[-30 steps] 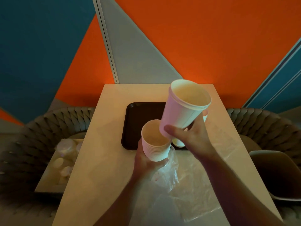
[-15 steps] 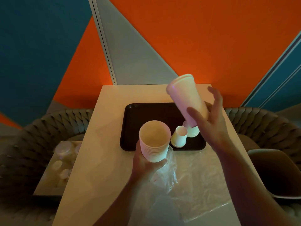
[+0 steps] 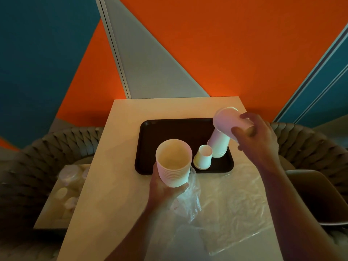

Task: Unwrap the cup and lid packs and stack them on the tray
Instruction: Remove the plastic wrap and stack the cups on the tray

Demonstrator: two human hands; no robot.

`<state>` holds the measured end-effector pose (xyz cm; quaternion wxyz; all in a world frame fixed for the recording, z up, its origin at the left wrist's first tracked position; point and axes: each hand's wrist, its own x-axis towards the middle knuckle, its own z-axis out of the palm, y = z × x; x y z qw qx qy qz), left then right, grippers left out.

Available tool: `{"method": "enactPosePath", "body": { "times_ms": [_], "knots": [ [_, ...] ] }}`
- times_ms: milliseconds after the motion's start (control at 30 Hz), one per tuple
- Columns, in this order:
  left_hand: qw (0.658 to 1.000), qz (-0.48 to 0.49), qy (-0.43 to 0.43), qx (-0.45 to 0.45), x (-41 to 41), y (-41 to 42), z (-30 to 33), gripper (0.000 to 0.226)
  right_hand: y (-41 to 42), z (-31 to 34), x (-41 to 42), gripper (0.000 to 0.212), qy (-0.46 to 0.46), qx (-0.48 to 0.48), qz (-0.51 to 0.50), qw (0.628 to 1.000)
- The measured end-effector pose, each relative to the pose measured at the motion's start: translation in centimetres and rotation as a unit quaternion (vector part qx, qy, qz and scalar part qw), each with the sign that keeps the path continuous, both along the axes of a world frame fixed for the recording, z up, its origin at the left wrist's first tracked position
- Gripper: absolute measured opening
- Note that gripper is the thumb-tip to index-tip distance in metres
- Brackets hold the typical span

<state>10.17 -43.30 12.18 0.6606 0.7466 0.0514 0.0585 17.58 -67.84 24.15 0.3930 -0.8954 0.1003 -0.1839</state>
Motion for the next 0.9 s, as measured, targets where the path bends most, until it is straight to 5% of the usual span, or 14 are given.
{"method": "enactPosePath", "body": {
  "times_ms": [333,500,667,900],
  "knots": [
    [1.0,0.001,-0.009,0.0,0.0,0.0,-0.1,0.103,-1.2,-1.0,3.0,0.078,0.116,-0.022,0.014,0.993],
    [1.0,0.001,-0.013,-0.003,0.0,-0.1,0.1,0.103,-0.6,-1.0,4.6,0.075,0.036,-0.01,0.01,0.999],
    [1.0,0.0,0.0,-0.001,0.0,0.1,-0.3,0.103,0.3,-2.1,6.2,0.05,0.004,-0.091,0.014,0.996],
    [1.0,0.002,0.006,-0.002,0.0,0.0,-0.4,0.103,-0.2,-7.0,6.7,0.04,0.116,-0.144,0.038,0.982]
  ]
}}
